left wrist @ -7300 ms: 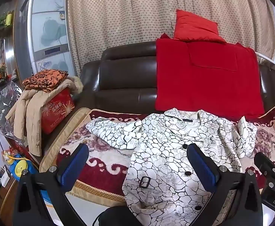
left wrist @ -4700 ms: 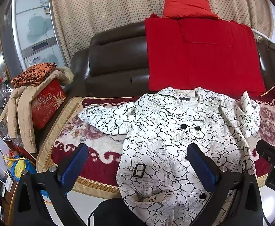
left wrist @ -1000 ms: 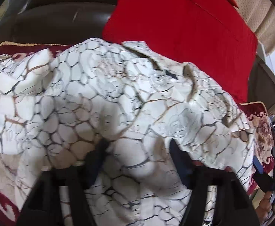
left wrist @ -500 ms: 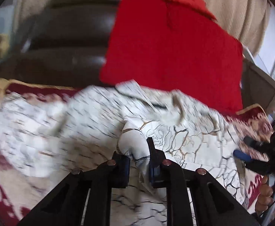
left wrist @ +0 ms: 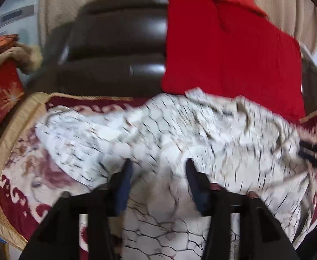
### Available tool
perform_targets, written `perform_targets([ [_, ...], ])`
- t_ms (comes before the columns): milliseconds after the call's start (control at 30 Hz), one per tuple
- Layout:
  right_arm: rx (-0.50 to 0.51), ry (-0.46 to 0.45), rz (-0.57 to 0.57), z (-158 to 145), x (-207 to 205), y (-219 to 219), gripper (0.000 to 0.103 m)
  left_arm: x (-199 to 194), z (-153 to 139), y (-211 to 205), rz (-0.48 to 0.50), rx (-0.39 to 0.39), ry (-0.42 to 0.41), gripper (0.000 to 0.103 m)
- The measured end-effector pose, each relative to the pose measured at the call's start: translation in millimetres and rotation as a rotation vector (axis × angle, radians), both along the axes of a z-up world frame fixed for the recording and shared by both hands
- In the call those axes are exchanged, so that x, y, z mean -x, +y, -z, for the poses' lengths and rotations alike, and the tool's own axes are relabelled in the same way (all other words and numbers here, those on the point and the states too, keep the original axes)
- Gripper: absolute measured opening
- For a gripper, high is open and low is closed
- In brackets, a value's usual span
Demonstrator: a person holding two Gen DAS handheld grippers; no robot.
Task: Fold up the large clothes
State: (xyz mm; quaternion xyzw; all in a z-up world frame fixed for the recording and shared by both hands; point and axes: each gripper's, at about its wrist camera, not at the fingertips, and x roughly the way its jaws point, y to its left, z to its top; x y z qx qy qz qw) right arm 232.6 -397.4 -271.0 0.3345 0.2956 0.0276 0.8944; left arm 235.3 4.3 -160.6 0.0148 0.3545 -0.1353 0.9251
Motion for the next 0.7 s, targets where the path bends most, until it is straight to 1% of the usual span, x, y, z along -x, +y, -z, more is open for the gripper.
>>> perform_targets([
  [33,0.003,-0.015,-0.015,-4,0,3,0.057,2,-5,10,-0.019,0.032,-0.012,0.061],
  [100,0.027,-0.051,-0.071,-9,0,17,0.056,-3,-8,27,-0.070,0.095,-0.011,0.061],
  [167,0.056,-0.075,-0.135,-14,-1,36,0.056,-11,-3,40,-0.133,0.140,0.022,0.061],
  [233,0.097,-0.074,-0.203,-14,-4,56,0.056,-18,6,46,-0.155,0.180,0.067,0.061],
  [267,0.116,-0.065,-0.226,-13,-6,65,0.056,-21,12,46,-0.161,0.187,0.085,0.061],
  [333,0.170,-0.039,-0.272,-8,-11,86,0.056,-27,22,38,-0.166,0.169,0.105,0.061],
  [400,0.193,-0.017,-0.297,-3,-16,101,0.056,-28,25,28,-0.130,0.157,0.111,0.061],
  [500,0.211,0.054,-0.313,11,-26,115,0.056,-32,33,1,-0.074,0.097,0.099,0.061],
  [533,0.211,0.072,-0.309,13,-27,116,0.056,-35,36,-8,-0.046,0.087,0.105,0.063],
  [567,0.205,0.086,-0.305,16,-28,116,0.056,-39,41,-18,-0.016,0.076,0.117,0.067],
  [633,0.186,0.085,-0.298,19,-27,112,0.056,-48,48,-29,-0.003,0.053,0.147,0.068],
  [700,0.175,0.056,-0.287,16,-22,107,0.056,-53,53,-38,0.031,0.075,0.175,0.068],
])
